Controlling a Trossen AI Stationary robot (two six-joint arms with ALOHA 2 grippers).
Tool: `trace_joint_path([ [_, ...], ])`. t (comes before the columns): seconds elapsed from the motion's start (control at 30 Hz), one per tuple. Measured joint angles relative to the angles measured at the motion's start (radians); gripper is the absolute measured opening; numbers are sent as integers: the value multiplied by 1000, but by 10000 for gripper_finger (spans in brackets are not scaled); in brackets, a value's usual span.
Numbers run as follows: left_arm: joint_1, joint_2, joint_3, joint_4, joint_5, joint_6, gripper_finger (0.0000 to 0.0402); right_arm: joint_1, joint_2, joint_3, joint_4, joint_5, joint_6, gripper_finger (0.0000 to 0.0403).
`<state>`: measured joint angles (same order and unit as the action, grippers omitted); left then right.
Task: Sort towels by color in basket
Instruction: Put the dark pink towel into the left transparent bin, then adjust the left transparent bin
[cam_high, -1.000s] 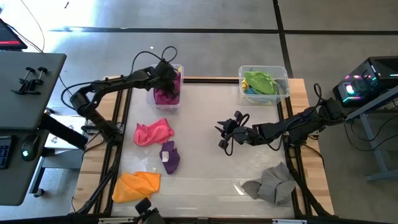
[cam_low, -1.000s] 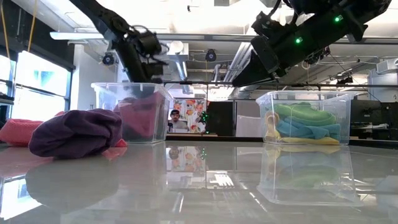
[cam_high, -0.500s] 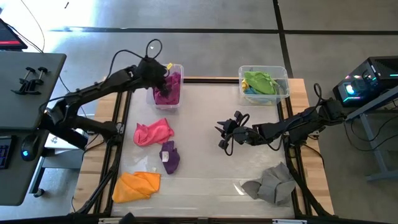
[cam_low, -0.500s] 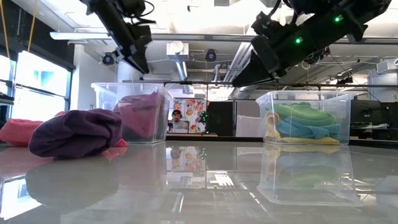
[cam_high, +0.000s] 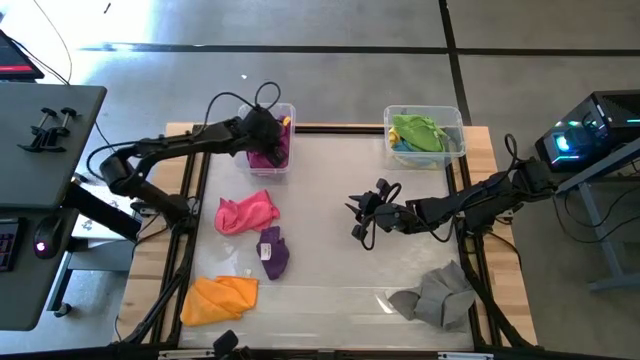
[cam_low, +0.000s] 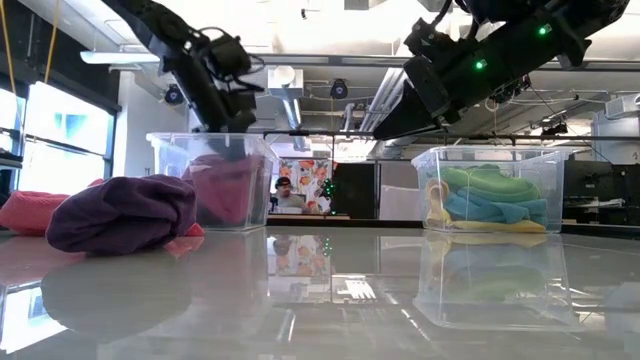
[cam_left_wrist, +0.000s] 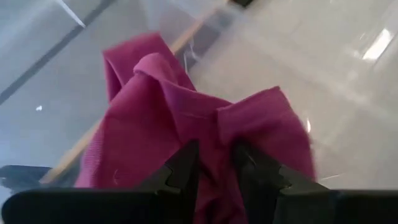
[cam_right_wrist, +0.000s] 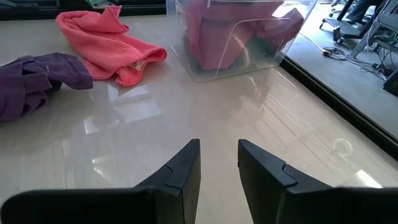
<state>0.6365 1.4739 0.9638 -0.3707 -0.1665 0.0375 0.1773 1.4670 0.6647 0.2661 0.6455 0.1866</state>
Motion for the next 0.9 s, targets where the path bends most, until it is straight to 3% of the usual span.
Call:
trace_joint_path([
  [0.2,-2,-3,0,-5,-22,17,87,0,0,0,-1,-10,15,101],
  [0.4,-46,-155,0,-62,-23,-5,87,0,0,0,-3,-10,15,101],
  [0.53,-108,-290,0,-197,-41,-47,87,0,0,0,-4,-10,20,101],
  [0.6,-138,-349,0,-286,-109,-105,87,0,0,0,-5,-10,20,101],
  [0.8,-149,-437,0,-507,-449,-378,87,0,0,0,-4,-10,18,101],
  [0.9,-107,-430,-7,-537,-518,-414,87,0,0,0,-4,-10,16,101],
])
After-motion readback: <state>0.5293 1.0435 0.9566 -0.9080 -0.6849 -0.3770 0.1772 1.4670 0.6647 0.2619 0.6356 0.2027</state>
